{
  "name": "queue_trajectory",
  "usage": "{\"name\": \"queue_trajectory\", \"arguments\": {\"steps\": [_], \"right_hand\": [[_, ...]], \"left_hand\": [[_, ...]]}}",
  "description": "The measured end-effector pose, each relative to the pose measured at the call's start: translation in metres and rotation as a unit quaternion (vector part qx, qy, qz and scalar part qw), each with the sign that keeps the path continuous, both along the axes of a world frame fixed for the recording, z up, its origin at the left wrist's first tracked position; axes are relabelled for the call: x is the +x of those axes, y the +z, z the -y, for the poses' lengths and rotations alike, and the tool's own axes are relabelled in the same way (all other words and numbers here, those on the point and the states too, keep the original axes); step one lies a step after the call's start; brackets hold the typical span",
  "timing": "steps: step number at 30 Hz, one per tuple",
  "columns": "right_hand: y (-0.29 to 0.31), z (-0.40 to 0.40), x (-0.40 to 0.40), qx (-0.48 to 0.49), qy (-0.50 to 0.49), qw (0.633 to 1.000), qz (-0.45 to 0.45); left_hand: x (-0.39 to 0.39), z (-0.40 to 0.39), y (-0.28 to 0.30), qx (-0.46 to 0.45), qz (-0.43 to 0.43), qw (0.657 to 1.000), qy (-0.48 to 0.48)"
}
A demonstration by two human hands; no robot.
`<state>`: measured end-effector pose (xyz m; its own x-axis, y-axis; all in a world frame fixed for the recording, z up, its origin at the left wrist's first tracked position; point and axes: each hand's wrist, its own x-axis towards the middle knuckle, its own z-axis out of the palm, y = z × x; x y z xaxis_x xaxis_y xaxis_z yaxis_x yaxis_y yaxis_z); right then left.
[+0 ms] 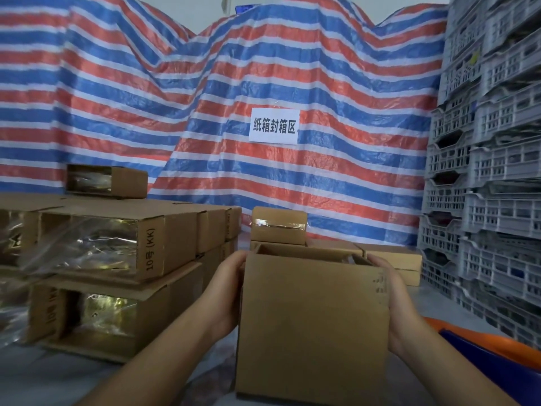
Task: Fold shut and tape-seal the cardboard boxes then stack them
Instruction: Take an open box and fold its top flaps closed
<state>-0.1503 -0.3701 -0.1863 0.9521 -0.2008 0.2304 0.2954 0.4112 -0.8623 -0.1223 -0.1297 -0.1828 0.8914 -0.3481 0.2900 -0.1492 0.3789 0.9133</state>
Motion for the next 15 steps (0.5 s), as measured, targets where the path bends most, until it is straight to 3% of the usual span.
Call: {"name": "queue_trajectory", "arguments": {"steps": [8, 15], "right_hand": [[0.003, -0.010, -0.011, -0.038, 0.010, 0.999, 0.007], [0.002, -0.012, -0.014, -0.041, 0.006, 0.999, 0.002]], "left_hand": [[0.000, 0.000, -0.001, 0.021, -0.012, 1.000, -0.009], [-0.003, 0.006, 0.001, 0.054, -0.038, 0.996, 0.056]]}}
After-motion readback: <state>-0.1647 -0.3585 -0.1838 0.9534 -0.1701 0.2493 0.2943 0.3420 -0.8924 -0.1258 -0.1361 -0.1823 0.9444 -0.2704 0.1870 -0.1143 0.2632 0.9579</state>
